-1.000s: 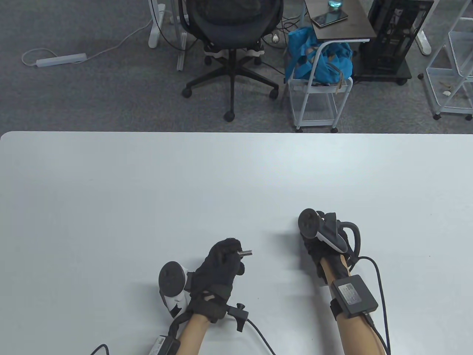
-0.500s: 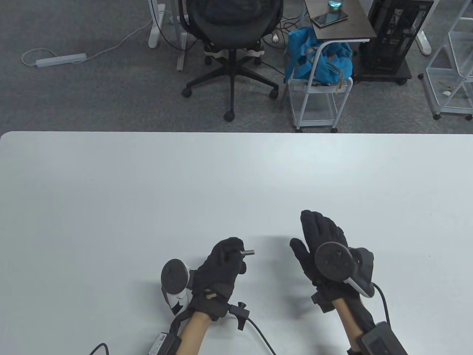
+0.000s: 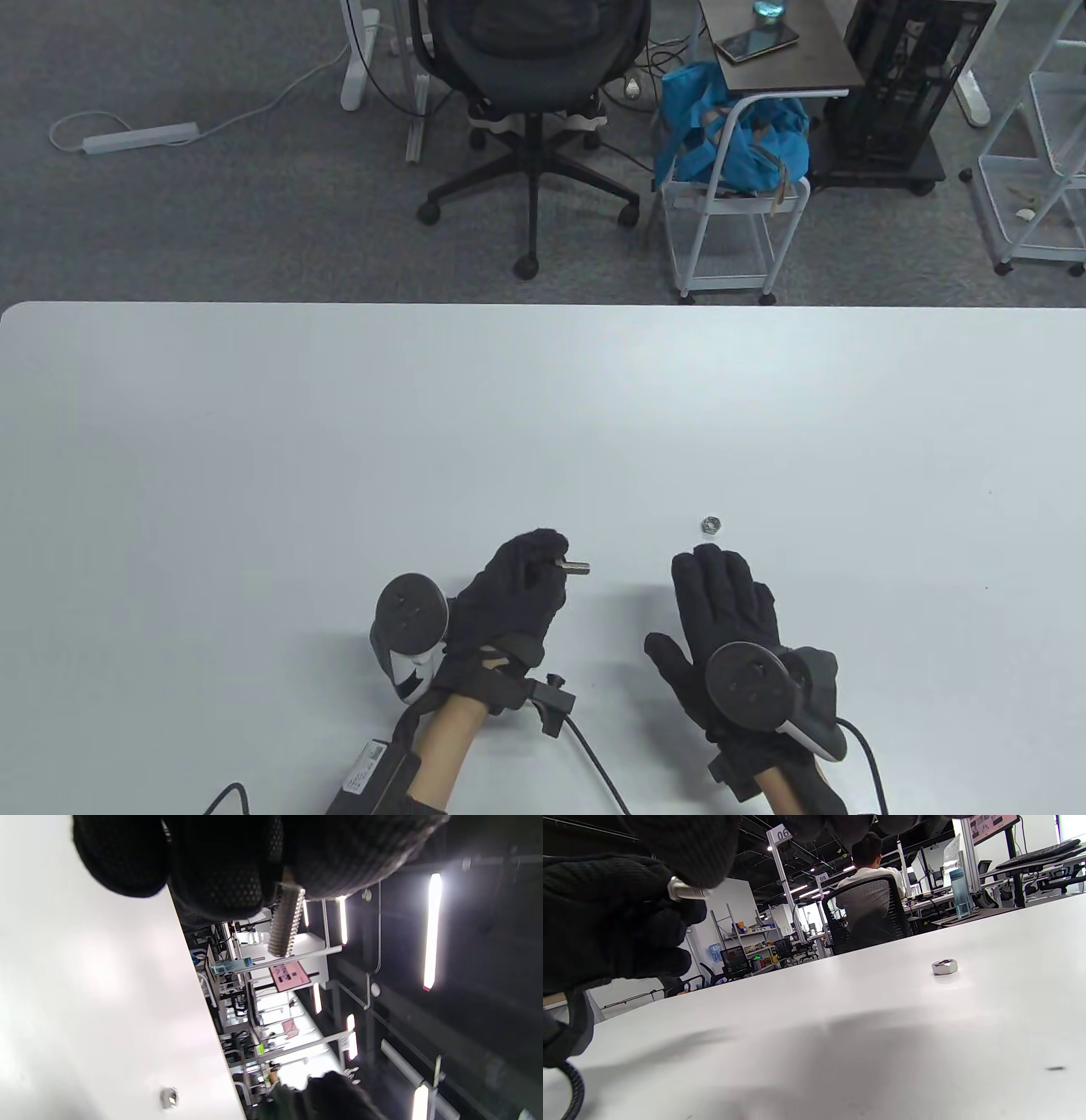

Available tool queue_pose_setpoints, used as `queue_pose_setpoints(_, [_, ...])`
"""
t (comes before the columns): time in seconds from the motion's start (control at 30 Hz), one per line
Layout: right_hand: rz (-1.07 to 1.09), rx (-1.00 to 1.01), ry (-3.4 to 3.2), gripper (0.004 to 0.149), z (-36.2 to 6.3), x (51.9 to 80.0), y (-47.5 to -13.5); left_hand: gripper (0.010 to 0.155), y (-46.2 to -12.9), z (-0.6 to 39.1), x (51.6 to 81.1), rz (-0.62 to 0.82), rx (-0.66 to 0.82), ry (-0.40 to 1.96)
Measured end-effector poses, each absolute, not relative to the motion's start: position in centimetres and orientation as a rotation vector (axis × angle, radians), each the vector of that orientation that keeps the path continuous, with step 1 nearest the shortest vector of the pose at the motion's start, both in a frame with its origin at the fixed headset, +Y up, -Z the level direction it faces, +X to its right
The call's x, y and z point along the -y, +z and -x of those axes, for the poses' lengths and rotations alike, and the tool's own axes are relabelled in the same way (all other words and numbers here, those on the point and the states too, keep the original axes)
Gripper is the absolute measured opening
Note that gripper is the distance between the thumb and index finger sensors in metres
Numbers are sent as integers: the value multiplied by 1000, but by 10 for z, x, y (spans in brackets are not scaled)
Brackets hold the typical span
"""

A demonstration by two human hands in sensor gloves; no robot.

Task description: Unscrew nut from screw

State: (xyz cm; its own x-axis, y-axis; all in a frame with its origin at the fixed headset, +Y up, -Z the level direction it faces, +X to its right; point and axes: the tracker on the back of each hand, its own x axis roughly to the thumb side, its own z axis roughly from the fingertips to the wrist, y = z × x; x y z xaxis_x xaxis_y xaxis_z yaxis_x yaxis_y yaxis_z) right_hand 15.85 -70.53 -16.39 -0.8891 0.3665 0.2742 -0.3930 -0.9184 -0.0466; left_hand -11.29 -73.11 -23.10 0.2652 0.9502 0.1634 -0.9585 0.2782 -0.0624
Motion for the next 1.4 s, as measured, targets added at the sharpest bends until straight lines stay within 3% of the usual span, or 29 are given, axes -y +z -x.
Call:
queue_pose_setpoints(0.23, [-373,133,2689,86,-160,704,-163,47,-282,84,708,2,149,707])
queue_pose_setpoints(0.47, [-347,96,2654,85,-167,705,-164,44,-325,60,721,74,52,335])
queue_pose_setpoints(0.77, [-342,86,2637,84,-170,704,-165,40,-342,58,748,161,-35,229])
queue_pose_setpoints(1.17, [-341,66,2631,83,-170,704,-166,39,-345,60,759,213,-93,153])
queue_pose_setpoints(1.23, [-341,65,2630,83,-170,704,-166,44,-343,62,758,225,-89,158])
queue_pose_setpoints(1.4, [-338,70,2633,84,-171,704,-167,60,-324,69,734,87,-44,200])
